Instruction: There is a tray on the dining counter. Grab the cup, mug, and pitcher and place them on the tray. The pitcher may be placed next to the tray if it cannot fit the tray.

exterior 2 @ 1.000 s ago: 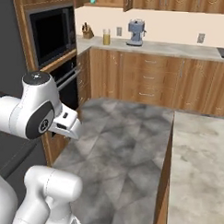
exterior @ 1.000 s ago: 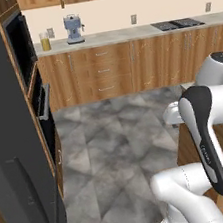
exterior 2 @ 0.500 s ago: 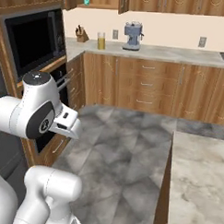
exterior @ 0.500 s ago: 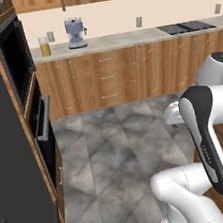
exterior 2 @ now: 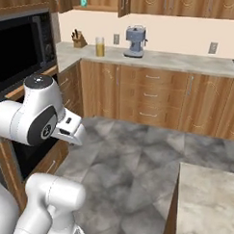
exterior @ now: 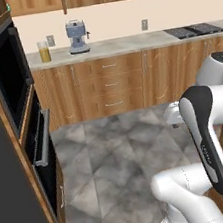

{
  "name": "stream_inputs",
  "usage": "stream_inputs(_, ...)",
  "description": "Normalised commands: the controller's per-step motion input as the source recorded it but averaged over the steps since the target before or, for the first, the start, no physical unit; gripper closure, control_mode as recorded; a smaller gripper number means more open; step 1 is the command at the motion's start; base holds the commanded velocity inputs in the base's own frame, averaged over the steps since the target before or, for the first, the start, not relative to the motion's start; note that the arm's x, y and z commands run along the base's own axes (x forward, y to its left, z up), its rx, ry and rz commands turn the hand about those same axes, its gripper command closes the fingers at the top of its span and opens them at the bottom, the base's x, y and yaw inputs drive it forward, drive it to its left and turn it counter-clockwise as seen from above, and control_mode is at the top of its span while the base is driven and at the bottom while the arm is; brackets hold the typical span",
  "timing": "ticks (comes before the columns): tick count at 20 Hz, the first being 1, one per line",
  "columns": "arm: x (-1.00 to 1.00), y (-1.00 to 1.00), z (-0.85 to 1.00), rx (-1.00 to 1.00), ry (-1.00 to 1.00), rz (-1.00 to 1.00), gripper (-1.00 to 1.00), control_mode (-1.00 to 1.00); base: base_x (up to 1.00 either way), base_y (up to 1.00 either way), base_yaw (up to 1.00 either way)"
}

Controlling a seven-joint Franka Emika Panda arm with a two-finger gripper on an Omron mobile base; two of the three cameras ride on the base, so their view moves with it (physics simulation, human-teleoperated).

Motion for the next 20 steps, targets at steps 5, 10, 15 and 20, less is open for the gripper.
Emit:
stream_inputs(5,0.00,0.00,0.00,0.00,0.00,0.00,-1.00,1.00,0.71,0.17,0.00)
stream_inputs(10,0.00,0.00,0.00,0.00,0.00,0.00,-1.00,1.00,0.72,0.18,0.00)
stream_inputs(15,0.00,0.00,0.00,0.00,0.00,0.00,-1.00,1.00,0.74,0.17,0.00)
stream_inputs(20,0.00,0.00,0.00,0.00,0.00,0.00,-1.00,1.00,0.77,0.20,0.00)
